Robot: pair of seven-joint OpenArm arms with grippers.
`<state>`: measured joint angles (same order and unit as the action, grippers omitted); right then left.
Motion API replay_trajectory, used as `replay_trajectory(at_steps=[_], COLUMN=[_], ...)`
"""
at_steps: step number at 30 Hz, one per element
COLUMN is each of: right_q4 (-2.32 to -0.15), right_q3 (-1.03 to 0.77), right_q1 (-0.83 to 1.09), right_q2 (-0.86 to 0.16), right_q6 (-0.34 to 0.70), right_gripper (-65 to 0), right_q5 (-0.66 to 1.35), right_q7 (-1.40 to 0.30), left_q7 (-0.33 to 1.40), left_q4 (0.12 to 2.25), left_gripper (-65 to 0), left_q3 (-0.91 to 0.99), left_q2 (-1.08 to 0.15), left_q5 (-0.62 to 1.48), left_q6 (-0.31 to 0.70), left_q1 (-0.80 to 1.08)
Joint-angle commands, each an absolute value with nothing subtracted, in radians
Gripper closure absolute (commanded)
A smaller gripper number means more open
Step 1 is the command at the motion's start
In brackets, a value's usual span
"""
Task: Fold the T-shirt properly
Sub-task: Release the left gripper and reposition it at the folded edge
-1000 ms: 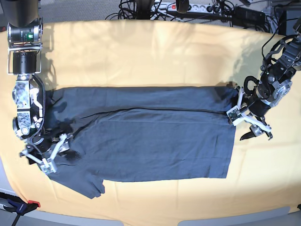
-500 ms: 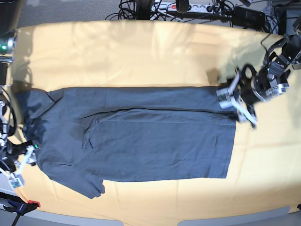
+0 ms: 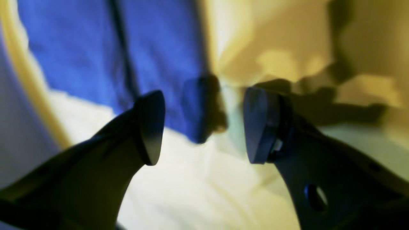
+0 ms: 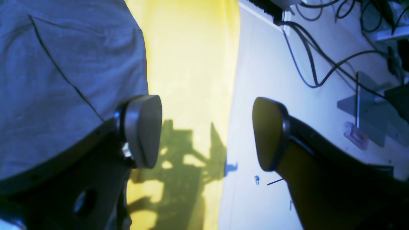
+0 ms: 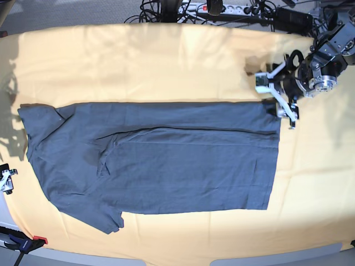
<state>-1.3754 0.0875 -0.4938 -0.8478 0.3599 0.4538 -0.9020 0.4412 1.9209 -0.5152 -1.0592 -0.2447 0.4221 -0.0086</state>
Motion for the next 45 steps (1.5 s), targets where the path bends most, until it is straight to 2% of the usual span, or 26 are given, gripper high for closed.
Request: replay_trajectory(at_steps=[1,8,20,22,29,36,37,38,40,41,45], right_q4=[-1.391,-1.391,-1.391,-1.391,-1.391,-1.391,-1.391,-1.391,-1.391,-1.391,-1.391], right_q3=[0.077,0.077,0.077,0.077,0.077,0.077,0.077,0.077,0.077,0.077,0.077], right_q1=[-0.524,-0.523,-0.473,-0.467,-0.457,-0.457,-0.457,-0.457,-0.457,-0.457,-0.429], right_q2=[-0.876,-0.876,-0.875,-0.873,-0.87,-0.87,-0.87,-0.87,-0.87,-0.87,-0.871], right_q6=[0.355,0.355,0.353,0.355,0.37,0.37,0.371,0.372,0.395,0.419,0.527], right_gripper=[-44.9,-44.9,-44.9,-44.9,-44.9,-44.9,-44.9,-44.9,-44.9,-44.9,-44.9], right_q5=[0.449,0.449,0.479,0.479,0.48,0.481,0.486,0.499,0.532,0.552,0.615], right_q7=[-0.888,-0.889,-0.892,-0.895,-0.895,-0.918,-0.926,-0.937,-0.959,-0.97,-1.038], left_q7=[0.433,0.345,0.315,0.308,0.284,0.283,0.284,0.284,0.285,0.288,0.301], left_q4=[1.923,1.85,1.827,1.827,1.827,1.824,1.824,1.824,1.824,1.824,1.824], left_gripper=[-39.0,-39.0,-38.9,-37.8,-26.6,-26.6,-25.6,-21.3,-4.9,0.0,0.0], left_q3=[-0.503,-0.503,-0.503,-0.503,-0.503,-0.503,-0.503,-0.503,-0.503,-0.503,-0.503], left_q2=[-1.076,-1.058,-1.058,-1.058,-1.058,-1.023,-1.015,-1.012,-1.008,-1.009,-1.01], left_q5=[-0.256,-0.286,-0.387,-0.389,-0.384,-0.324,-0.326,-0.326,-0.325,-0.325,-0.325], left_q6=[0.41,0.401,0.262,0.249,0.249,0.25,0.249,0.249,0.248,0.238,0.165], left_q1=[-0.019,-0.033,-0.034,-0.034,-0.038,-0.067,-0.068,-0.067,-0.067,-0.067,-0.067])
